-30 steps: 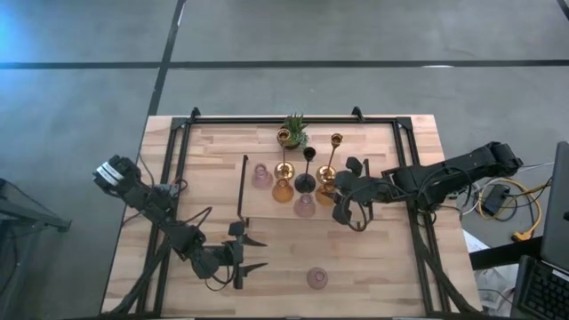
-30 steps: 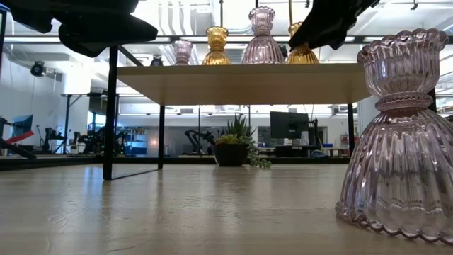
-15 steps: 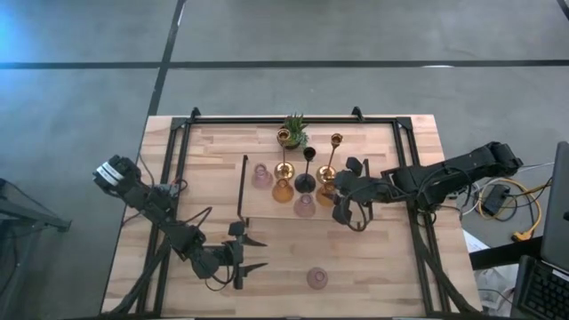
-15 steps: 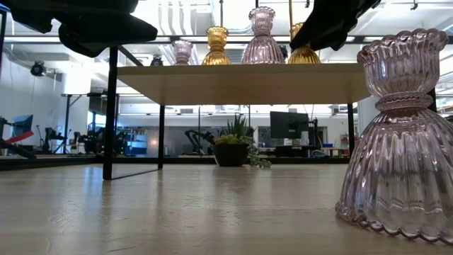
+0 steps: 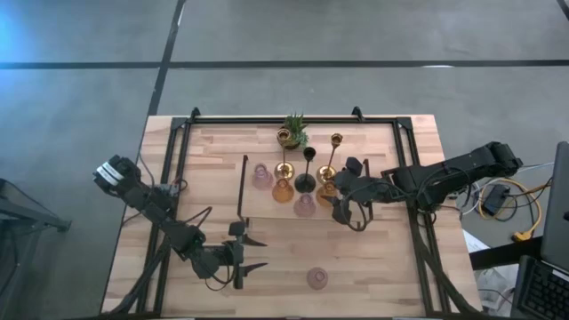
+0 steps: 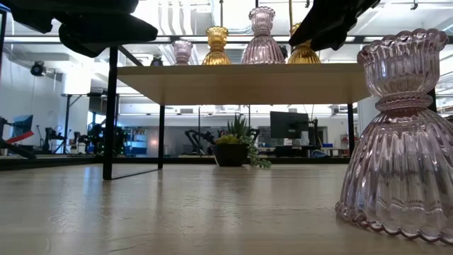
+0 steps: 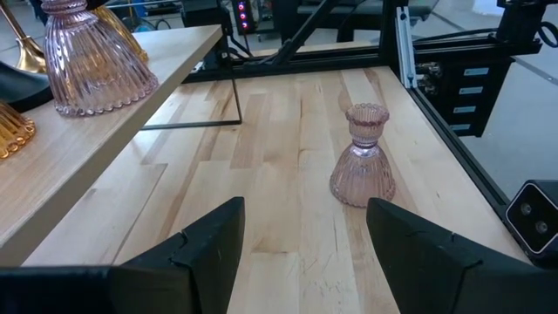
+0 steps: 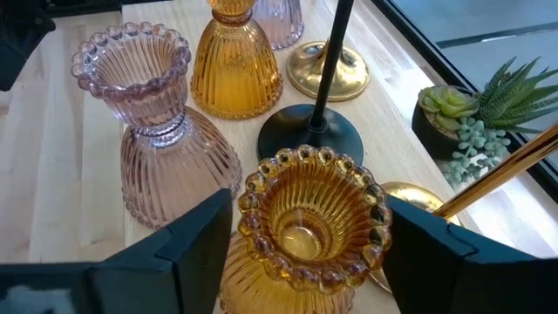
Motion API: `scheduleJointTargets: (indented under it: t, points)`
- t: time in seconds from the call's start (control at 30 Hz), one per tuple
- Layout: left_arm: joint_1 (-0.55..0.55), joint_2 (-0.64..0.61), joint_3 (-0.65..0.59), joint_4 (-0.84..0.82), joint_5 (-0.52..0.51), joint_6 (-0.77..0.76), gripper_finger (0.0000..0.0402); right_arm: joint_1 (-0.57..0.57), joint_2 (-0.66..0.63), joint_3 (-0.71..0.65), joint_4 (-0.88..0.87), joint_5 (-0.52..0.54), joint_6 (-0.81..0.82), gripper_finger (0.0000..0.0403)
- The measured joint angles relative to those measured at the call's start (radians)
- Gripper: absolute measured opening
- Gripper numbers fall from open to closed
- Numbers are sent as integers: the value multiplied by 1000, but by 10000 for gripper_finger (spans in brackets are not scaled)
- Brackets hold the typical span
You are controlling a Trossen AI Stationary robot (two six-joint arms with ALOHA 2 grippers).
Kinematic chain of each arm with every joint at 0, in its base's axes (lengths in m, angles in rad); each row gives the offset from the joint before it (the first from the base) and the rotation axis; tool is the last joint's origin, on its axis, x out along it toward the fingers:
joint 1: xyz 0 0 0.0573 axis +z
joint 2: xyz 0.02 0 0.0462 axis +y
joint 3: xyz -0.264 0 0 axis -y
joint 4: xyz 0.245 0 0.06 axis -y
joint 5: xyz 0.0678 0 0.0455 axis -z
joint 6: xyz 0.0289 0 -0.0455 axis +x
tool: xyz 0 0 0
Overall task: Pick & Place candle stick holders
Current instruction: Put the pink glass candle holder on the shelf
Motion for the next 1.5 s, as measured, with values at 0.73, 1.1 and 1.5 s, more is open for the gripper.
scheduleJointTargets:
  t: [0.73, 1.1, 1.5]
  points:
    - [0, 0, 0, 0, 0, 0, 245, 6, -2, 107, -74, -9, -49, 310]
    - [-1, 0, 0, 0, 0, 0, 245, 96, -2, 315, -237, -155, -13, 286]
    - [-1, 0, 0, 1, 0, 0, 245, 432, 12, 373, -322, -121, 289, 218]
